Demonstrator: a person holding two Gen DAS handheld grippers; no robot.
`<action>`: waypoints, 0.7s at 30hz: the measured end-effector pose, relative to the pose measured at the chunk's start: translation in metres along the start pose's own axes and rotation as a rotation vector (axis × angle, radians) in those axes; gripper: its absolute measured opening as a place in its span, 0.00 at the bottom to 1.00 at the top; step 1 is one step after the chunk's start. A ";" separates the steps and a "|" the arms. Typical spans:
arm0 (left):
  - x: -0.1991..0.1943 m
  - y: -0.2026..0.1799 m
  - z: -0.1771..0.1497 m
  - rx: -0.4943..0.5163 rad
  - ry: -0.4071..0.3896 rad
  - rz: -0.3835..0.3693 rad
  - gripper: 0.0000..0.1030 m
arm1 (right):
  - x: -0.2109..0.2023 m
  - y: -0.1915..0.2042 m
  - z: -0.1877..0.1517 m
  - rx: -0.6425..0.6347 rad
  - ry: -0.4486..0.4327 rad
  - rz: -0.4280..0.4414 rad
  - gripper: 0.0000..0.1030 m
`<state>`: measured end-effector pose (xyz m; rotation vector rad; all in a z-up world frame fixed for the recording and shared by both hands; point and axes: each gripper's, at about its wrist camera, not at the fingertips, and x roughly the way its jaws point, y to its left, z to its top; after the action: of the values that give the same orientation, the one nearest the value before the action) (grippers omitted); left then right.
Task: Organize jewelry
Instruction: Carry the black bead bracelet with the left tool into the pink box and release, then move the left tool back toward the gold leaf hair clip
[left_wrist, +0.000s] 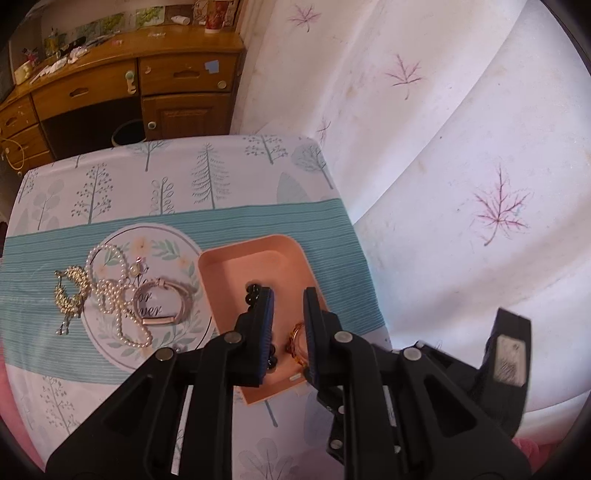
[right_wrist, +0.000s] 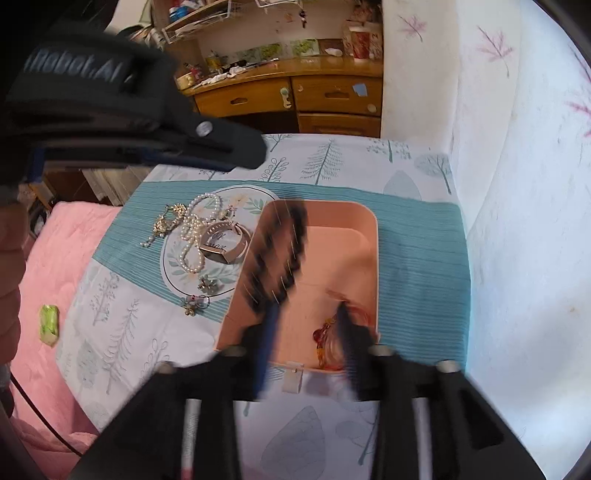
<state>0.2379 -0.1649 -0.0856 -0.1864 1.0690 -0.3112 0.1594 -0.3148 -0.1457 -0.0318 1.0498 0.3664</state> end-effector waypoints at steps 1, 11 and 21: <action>-0.003 0.003 -0.002 0.002 0.014 0.009 0.16 | -0.002 0.004 -0.001 0.008 -0.007 0.005 0.45; -0.024 0.067 -0.052 -0.092 0.110 0.238 0.55 | -0.001 0.022 -0.011 0.171 0.050 0.056 0.71; -0.060 0.180 -0.135 -0.230 0.265 0.346 0.55 | 0.015 0.096 -0.047 0.382 0.185 0.108 0.76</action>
<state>0.1209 0.0247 -0.1530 -0.1644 1.3766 0.1040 0.0964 -0.2302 -0.1678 0.3396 1.2939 0.2580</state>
